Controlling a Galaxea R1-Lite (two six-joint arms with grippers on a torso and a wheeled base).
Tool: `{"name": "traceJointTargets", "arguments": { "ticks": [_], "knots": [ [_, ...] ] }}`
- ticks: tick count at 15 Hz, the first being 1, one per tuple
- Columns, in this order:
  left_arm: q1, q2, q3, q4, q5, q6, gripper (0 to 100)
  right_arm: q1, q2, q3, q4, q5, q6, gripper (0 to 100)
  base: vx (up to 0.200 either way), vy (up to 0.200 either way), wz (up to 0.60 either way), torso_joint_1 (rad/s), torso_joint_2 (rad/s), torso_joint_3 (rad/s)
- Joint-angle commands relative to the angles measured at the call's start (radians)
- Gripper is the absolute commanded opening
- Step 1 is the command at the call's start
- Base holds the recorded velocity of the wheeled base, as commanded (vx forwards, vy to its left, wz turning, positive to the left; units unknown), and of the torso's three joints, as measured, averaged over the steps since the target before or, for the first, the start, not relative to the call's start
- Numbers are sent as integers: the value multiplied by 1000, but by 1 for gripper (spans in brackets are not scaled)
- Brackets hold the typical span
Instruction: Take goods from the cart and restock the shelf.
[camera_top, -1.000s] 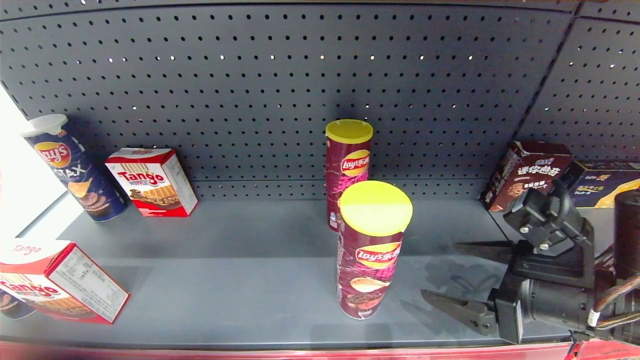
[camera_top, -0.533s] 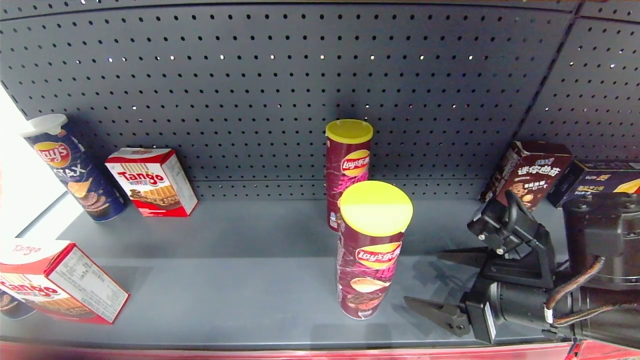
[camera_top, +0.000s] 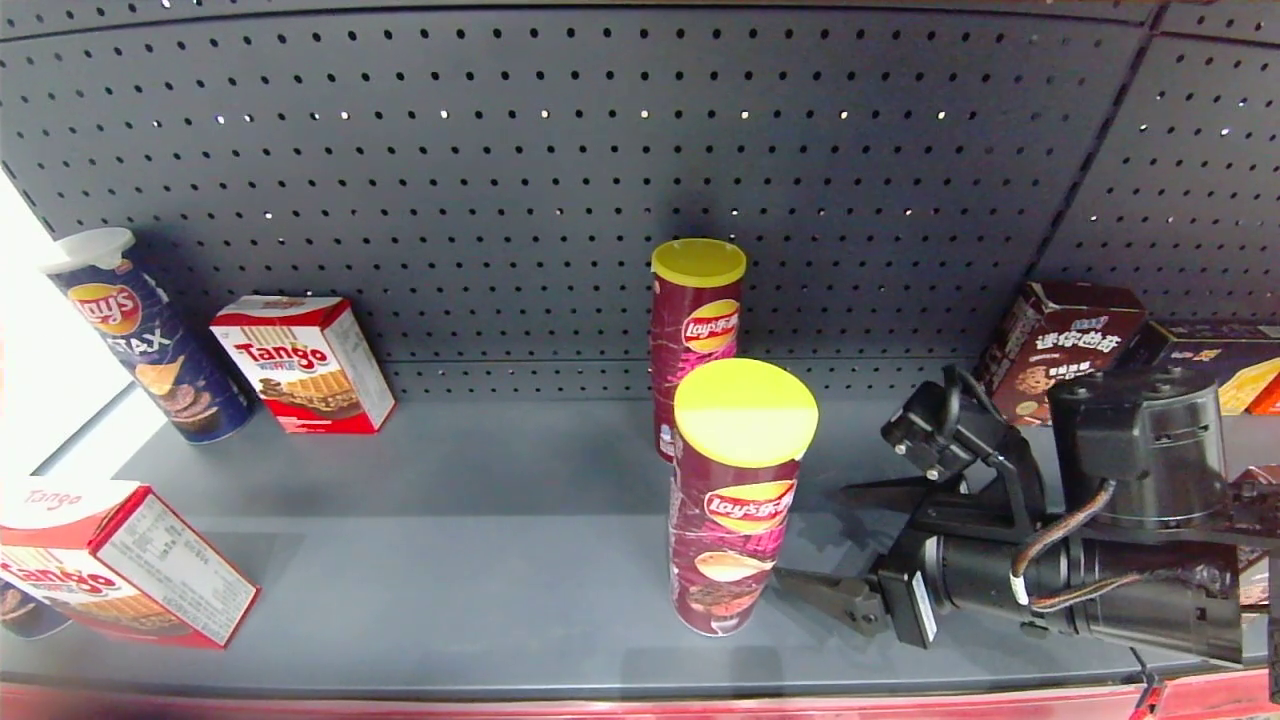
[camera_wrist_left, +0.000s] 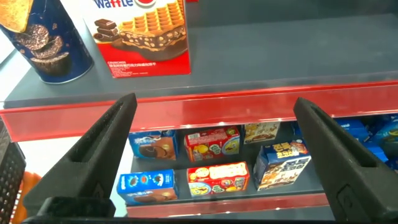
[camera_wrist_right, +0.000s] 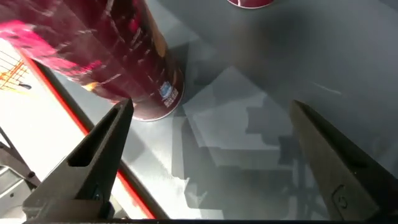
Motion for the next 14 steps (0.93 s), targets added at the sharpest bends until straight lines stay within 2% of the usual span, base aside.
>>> {"name": "traceJointTargets", "arguments": {
  "ticks": [1, 14],
  "knots": [
    [0, 2, 0, 0, 0, -1, 100, 1, 19, -3, -1, 0, -4, 100, 0, 0, 0, 0, 0, 0],
    [0, 2, 0, 0, 2, -1, 100, -11, 46, -34, -1, 0, -11, 100, 0, 0, 0, 0, 0, 0]
  ]
}}
